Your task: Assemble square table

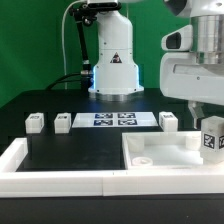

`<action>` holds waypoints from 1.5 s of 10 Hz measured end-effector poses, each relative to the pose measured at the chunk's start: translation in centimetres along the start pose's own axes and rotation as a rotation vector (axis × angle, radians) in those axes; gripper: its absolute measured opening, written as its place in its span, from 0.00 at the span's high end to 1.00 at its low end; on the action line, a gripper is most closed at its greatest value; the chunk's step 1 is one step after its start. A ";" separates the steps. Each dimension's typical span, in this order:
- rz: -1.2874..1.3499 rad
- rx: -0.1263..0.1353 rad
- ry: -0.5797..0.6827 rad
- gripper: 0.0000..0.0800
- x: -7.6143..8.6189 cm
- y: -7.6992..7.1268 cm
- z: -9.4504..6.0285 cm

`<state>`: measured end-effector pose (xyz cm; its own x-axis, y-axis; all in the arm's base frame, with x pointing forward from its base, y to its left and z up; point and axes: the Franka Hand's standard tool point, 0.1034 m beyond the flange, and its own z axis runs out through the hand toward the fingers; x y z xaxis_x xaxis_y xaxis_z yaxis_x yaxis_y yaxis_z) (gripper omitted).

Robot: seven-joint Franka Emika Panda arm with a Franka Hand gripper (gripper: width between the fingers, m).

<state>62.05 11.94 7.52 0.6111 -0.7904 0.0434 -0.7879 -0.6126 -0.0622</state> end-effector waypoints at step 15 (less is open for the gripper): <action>-1.091 0.003 0.005 0.19 0.4 -0.2 -0.3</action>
Offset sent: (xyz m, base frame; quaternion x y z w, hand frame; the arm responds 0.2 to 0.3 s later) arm -0.0026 0.0071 0.0039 0.0183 -0.0113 -0.2255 0.9740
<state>62.42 11.70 7.86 0.9807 0.1782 0.0805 0.1779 -0.9840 0.0101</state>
